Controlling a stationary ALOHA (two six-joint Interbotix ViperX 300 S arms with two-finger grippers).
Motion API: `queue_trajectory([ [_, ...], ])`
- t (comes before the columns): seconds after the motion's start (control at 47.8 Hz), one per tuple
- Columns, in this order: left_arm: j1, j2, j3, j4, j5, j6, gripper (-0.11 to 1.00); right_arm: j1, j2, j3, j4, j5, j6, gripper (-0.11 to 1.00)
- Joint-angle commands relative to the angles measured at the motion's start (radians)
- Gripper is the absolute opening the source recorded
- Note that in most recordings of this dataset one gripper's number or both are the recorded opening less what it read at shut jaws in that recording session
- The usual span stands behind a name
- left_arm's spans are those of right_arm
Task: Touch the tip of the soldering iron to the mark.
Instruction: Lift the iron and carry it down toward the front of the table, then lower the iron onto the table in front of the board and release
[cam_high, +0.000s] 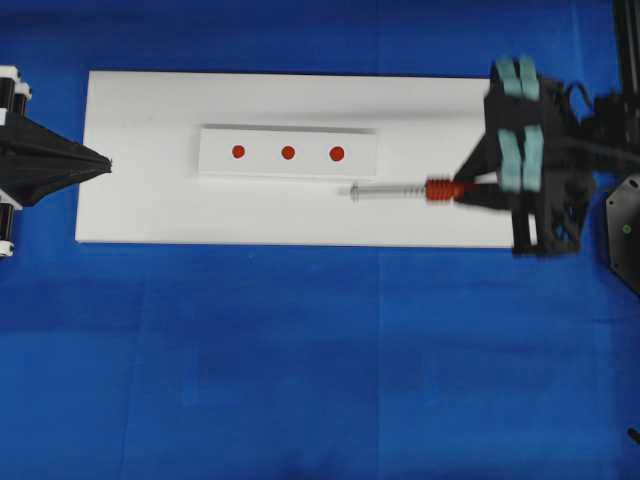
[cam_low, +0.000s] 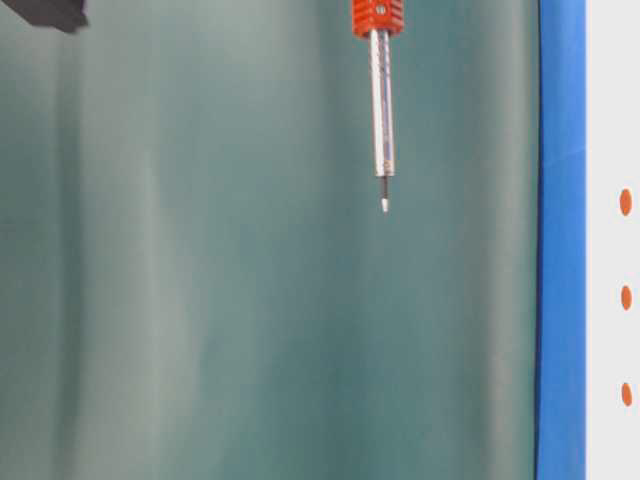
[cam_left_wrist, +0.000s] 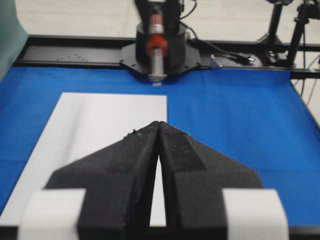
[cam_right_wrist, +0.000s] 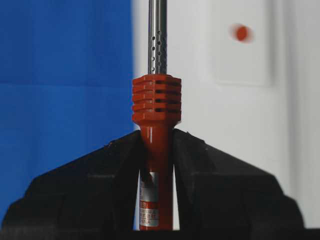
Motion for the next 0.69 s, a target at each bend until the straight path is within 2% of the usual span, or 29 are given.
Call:
queue_trajectory([
  [0.0, 0.002, 0.008, -0.009, 0.0, -0.011, 0.0, 0.0, 0.066, -0.008, -0.011, -0.038, -0.026, 0.052, 0.06],
  [0.188, 0.002, 0.008, -0.011, 0.002, -0.011, -0.002, 0.0, 0.213, 0.021, -0.012, -0.167, -0.049, 0.249, 0.06],
  [0.272, 0.002, 0.008, -0.011, 0.0, -0.011, -0.002, 0.0, 0.273, 0.044, -0.017, -0.245, -0.044, 0.36, 0.06],
  [0.376, 0.002, 0.006, -0.011, 0.002, -0.011, -0.002, 0.0, 0.327, 0.075, -0.023, -0.331, -0.038, 0.485, 0.06],
  [0.481, 0.002, 0.008, -0.011, 0.002, -0.011, -0.002, 0.0, 0.359, 0.104, -0.037, -0.41, -0.012, 0.581, 0.06],
  [0.564, 0.002, 0.006, -0.011, 0.002, -0.011, -0.002, 0.0, 0.362, 0.123, -0.043, -0.446, 0.008, 0.618, 0.06],
  [0.669, 0.002, 0.008, -0.009, 0.0, -0.011, -0.002, 0.0, 0.359, 0.16, -0.063, -0.474, 0.005, 0.624, 0.06],
])
